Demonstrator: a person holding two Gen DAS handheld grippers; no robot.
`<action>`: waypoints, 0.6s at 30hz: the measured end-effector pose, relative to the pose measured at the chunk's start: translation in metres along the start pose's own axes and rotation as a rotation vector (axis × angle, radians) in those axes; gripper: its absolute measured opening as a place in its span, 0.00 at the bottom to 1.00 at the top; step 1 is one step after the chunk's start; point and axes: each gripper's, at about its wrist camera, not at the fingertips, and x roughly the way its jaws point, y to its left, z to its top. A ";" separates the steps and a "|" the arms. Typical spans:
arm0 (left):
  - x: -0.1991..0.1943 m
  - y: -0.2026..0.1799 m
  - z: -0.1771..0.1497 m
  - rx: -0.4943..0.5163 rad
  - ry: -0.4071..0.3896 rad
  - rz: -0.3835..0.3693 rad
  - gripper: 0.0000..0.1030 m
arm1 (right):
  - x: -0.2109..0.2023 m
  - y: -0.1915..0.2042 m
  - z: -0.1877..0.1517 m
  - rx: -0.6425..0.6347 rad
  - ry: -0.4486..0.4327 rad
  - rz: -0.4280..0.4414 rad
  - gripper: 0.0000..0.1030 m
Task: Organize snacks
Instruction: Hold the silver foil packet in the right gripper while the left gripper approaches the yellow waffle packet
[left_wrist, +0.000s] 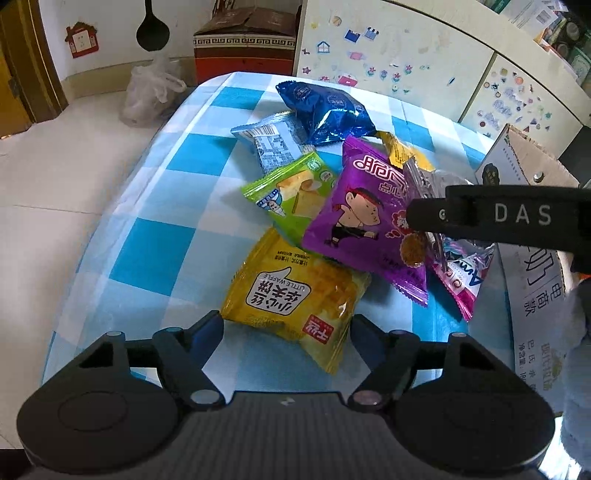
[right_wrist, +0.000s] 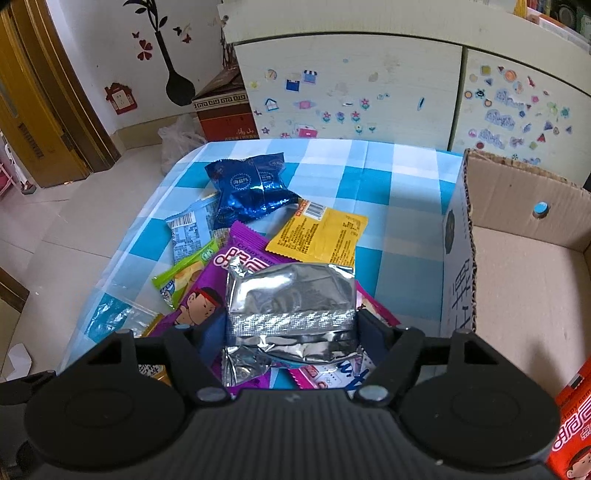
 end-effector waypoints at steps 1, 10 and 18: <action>-0.001 0.000 0.000 -0.001 -0.001 -0.001 0.77 | -0.001 0.000 0.000 0.002 -0.001 0.003 0.72; -0.006 0.002 -0.003 0.006 0.009 -0.028 0.78 | -0.004 0.001 0.001 0.003 0.002 0.019 0.72; 0.002 -0.003 -0.003 0.087 -0.038 0.022 0.87 | -0.006 0.001 0.001 0.005 0.002 0.020 0.72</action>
